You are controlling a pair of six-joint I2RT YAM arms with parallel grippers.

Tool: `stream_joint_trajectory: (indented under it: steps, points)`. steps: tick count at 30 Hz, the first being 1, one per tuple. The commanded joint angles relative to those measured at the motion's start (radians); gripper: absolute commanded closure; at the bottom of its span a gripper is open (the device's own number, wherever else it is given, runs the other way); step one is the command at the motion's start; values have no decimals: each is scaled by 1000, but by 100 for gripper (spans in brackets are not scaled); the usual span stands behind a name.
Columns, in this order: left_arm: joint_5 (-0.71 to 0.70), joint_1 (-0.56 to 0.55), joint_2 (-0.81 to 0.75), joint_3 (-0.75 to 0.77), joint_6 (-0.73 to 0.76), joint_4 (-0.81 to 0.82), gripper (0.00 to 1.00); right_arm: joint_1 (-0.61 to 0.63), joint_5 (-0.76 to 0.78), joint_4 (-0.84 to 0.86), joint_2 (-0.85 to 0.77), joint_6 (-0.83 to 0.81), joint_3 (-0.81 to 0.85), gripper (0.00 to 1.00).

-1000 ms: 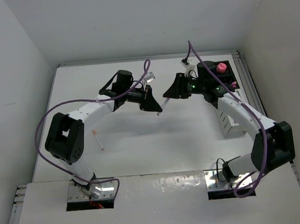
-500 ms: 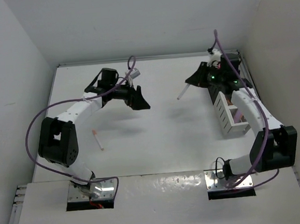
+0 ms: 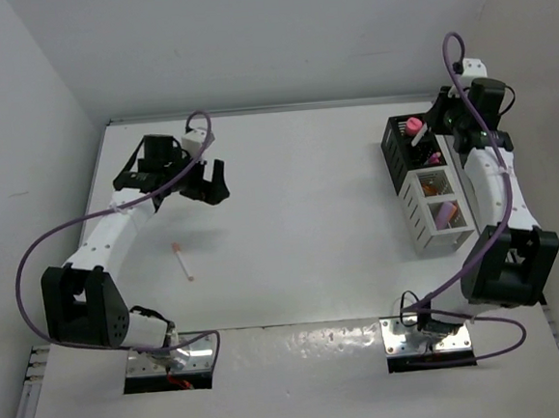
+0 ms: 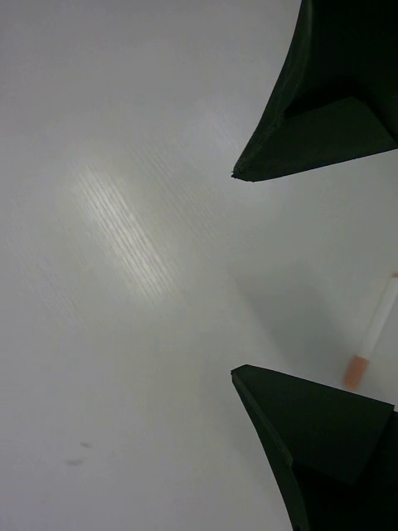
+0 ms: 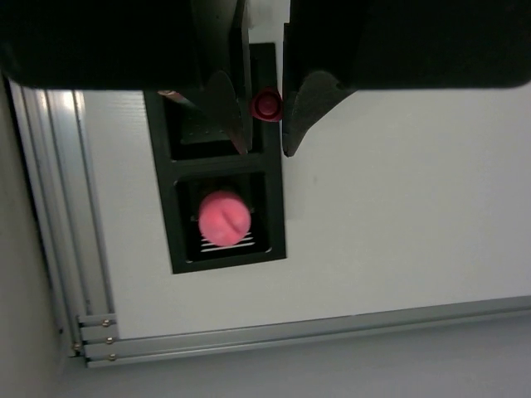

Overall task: Sort the stationery into containers
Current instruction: Place the pen in the storage box, then move the pen to the center of the board.

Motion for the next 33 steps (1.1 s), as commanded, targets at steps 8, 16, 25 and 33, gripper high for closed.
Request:
stream_joint_trajectory:
  steps: [8,16,25,33]
  points:
    - [-173,143,-27,-44,7,-132,0,-7,173,23,109,-104,98,100]
    - [-262,221,-1,-171,-119,-141,0,11,196,-58,126,-92,83,58]
    - [-358,281,41,-252,-282,-120,13,8,119,-96,80,-23,100,51]
    - [-301,277,96,-308,-329,-91,37,4,109,-109,70,-14,101,49]
